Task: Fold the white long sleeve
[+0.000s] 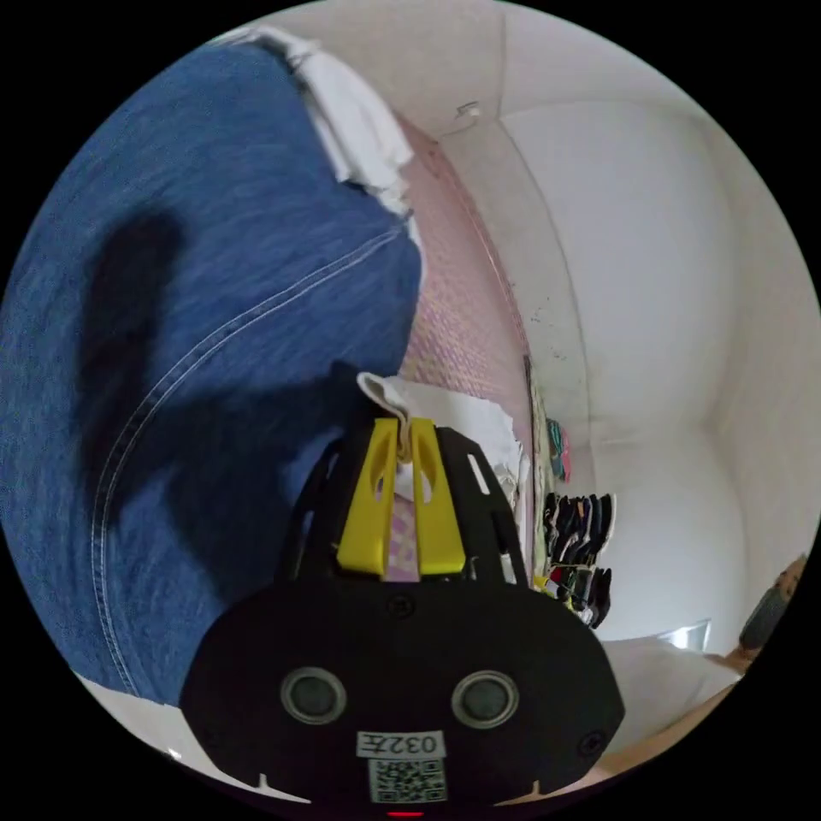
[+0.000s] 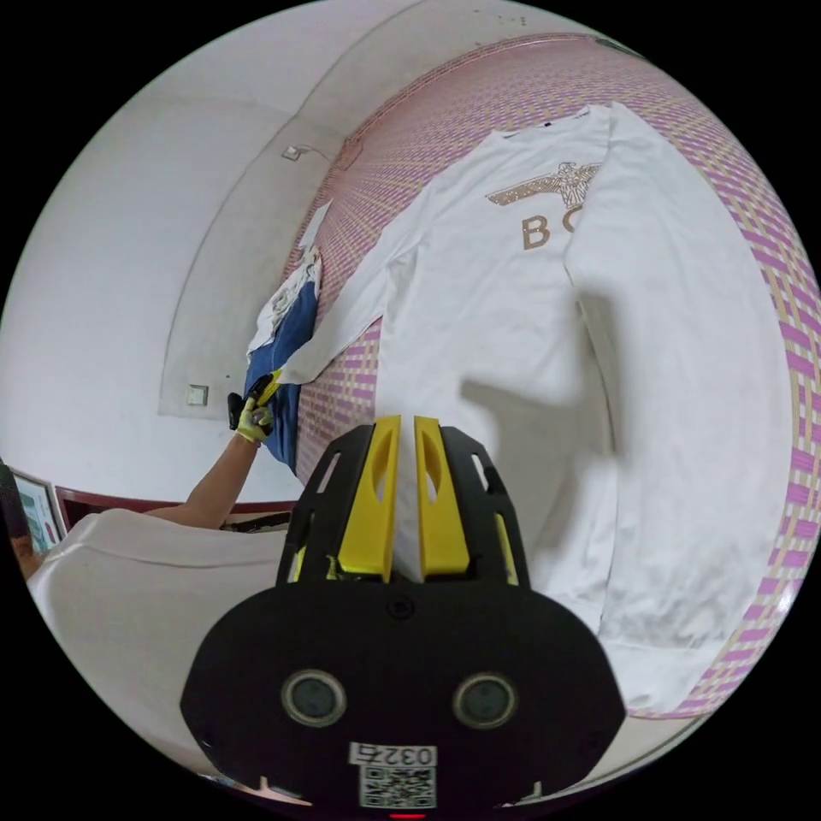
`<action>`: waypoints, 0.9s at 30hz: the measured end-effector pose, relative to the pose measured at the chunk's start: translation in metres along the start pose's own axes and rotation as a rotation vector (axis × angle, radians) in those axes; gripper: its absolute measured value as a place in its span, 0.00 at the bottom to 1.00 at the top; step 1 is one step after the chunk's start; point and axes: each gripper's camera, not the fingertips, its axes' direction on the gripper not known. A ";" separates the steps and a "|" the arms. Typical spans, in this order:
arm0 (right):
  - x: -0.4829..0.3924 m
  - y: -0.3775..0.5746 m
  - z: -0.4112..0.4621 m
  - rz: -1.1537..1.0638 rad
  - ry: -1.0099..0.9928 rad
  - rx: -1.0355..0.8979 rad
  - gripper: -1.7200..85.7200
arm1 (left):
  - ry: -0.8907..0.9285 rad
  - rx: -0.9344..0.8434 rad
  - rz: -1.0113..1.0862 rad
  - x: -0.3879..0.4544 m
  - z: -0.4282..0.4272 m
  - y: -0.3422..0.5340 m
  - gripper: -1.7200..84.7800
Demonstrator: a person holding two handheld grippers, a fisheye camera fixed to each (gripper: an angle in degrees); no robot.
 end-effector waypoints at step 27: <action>0.302 -0.030 0.045 0.289 -0.530 0.139 0.18 | 0.066 -0.662 0.741 0.362 0.324 0.306 0.03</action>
